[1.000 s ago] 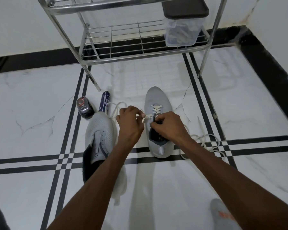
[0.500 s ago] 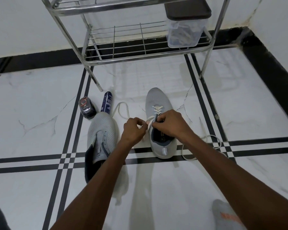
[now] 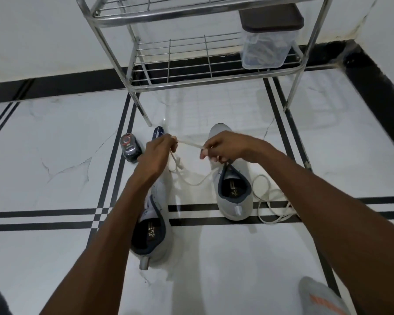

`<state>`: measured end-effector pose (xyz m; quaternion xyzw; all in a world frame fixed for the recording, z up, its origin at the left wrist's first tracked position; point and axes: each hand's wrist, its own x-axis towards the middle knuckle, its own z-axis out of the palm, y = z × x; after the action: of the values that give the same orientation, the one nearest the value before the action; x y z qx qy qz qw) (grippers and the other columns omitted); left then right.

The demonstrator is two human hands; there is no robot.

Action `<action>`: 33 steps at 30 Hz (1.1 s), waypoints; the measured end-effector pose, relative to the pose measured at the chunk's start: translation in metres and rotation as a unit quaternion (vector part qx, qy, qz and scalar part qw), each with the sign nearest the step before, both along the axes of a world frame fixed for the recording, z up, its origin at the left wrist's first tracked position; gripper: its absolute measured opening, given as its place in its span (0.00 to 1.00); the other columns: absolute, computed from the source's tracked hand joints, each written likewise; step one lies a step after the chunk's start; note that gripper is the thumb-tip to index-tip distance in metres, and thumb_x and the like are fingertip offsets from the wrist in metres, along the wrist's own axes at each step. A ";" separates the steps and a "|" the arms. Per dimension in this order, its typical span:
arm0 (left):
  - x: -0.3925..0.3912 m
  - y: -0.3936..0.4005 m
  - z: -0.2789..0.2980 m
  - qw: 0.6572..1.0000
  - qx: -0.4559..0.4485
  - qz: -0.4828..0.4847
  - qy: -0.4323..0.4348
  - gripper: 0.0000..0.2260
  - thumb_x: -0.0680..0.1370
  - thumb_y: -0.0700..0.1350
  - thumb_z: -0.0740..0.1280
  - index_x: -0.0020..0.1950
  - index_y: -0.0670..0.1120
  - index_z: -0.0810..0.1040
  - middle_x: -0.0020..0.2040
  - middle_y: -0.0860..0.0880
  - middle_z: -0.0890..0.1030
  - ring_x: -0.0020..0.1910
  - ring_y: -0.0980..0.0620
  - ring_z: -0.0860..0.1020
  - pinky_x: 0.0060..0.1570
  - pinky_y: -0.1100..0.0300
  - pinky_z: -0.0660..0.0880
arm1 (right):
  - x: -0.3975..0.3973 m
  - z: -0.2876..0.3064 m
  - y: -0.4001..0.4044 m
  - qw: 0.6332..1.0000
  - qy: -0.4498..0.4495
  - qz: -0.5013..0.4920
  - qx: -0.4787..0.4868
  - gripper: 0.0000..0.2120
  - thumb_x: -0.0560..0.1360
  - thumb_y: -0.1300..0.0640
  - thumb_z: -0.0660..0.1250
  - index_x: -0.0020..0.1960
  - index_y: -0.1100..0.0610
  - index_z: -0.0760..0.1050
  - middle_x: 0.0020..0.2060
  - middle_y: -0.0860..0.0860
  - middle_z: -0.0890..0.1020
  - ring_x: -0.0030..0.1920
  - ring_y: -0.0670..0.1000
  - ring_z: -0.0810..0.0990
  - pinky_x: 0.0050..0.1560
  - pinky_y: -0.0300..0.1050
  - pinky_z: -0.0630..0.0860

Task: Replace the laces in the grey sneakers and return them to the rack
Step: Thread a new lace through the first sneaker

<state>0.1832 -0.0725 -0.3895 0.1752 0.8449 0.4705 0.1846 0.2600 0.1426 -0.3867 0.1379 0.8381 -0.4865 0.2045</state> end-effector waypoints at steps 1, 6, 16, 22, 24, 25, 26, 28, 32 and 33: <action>-0.004 -0.007 0.000 1.000 0.012 0.011 -0.003 0.22 0.74 0.61 0.58 0.41 0.41 0.73 0.39 0.47 0.75 0.41 0.50 0.71 0.50 0.49 0.67 | -0.004 -0.005 0.008 0.998 0.005 -0.060 0.028 0.08 0.80 0.59 0.66 0.54 0.56 0.84 0.39 0.50 0.81 0.39 0.48 0.78 0.37 0.39 0.72; 0.005 -0.009 -0.009 0.998 -0.064 -0.012 0.013 0.17 0.76 0.61 0.58 0.40 0.52 0.79 0.40 0.51 0.80 0.45 0.52 0.77 0.58 0.46 0.70 | -0.004 -0.011 0.000 0.991 0.085 -0.065 0.085 0.29 0.77 0.53 0.73 0.75 0.52 0.68 0.58 0.54 0.83 0.58 0.52 0.81 0.55 0.43 0.75; 0.005 -0.008 -0.018 0.996 -0.092 -0.014 0.013 0.15 0.75 0.63 0.57 0.41 0.58 0.80 0.40 0.52 0.79 0.45 0.50 0.77 0.65 0.33 0.69 | -0.014 -0.012 0.010 0.958 0.167 -0.165 0.164 0.17 0.79 0.60 0.65 0.67 0.56 0.78 0.57 0.54 0.84 0.57 0.50 0.81 0.54 0.37 0.73; 0.014 0.006 -0.019 0.990 -0.124 -0.043 0.045 0.17 0.78 0.62 0.59 0.42 0.53 0.81 0.39 0.55 0.81 0.45 0.53 0.79 0.60 0.39 0.72 | -0.005 -0.011 -0.029 0.988 0.090 0.084 0.097 0.08 0.82 0.54 0.64 0.53 0.50 0.82 0.36 0.47 0.86 0.34 0.43 0.79 0.42 0.40 0.76; 0.013 0.004 -0.024 0.991 -0.106 -0.016 0.075 0.15 0.80 0.61 0.62 0.44 0.53 0.82 0.40 0.56 0.82 0.45 0.54 0.80 0.54 0.48 0.75 | -0.004 -0.018 -0.025 0.990 0.084 0.028 0.108 0.10 0.82 0.55 0.63 0.50 0.52 0.84 0.36 0.49 0.85 0.36 0.44 0.80 0.42 0.41 0.75; 0.014 0.002 -0.026 0.993 -0.080 0.008 0.088 0.14 0.81 0.59 0.65 0.45 0.51 0.83 0.41 0.55 0.83 0.43 0.56 0.81 0.49 0.55 0.76 | -0.003 -0.021 -0.023 0.991 0.082 0.006 0.109 0.10 0.82 0.56 0.63 0.50 0.52 0.84 0.36 0.50 0.85 0.36 0.44 0.81 0.42 0.40 0.74; 0.016 0.002 -0.025 0.993 -0.050 0.035 0.100 0.13 0.81 0.57 0.68 0.46 0.48 0.83 0.41 0.55 0.82 0.40 0.58 0.80 0.44 0.63 0.74 | -0.001 -0.022 -0.022 0.990 0.083 -0.004 0.111 0.11 0.82 0.56 0.63 0.50 0.53 0.84 0.36 0.49 0.85 0.37 0.43 0.82 0.41 0.40 0.74; 0.019 0.003 -0.024 0.991 0.005 0.083 0.102 0.13 0.80 0.55 0.71 0.47 0.45 0.83 0.41 0.54 0.82 0.35 0.59 0.79 0.36 0.71 0.71 | 0.003 -0.024 -0.023 0.991 0.087 -0.005 0.106 0.10 0.81 0.56 0.64 0.51 0.52 0.85 0.36 0.47 0.83 0.39 0.44 0.83 0.41 0.40 0.75; 0.023 0.015 -0.022 0.978 0.156 0.140 -0.015 0.12 0.78 0.49 0.74 0.51 0.40 0.83 0.49 0.49 0.85 0.36 0.55 0.82 0.39 0.63 0.76 | 0.009 -0.022 -0.026 0.990 0.101 0.000 0.102 0.09 0.81 0.53 0.66 0.54 0.51 0.85 0.46 0.52 0.86 0.46 0.50 0.83 0.49 0.45 0.78; 0.025 0.019 -0.020 0.967 0.198 0.149 -0.051 0.13 0.78 0.47 0.74 0.54 0.37 0.82 0.50 0.47 0.85 0.37 0.54 0.82 0.40 0.62 0.77 | 0.011 -0.022 -0.024 0.989 0.107 -0.016 0.100 0.09 0.81 0.52 0.67 0.56 0.51 0.85 0.47 0.52 0.86 0.47 0.51 0.83 0.49 0.43 0.78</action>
<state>0.2078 -0.0538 -0.4097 0.0567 0.7409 0.6590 0.1169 0.2708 0.1191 -0.4083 0.1175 0.8973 -0.4157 0.0911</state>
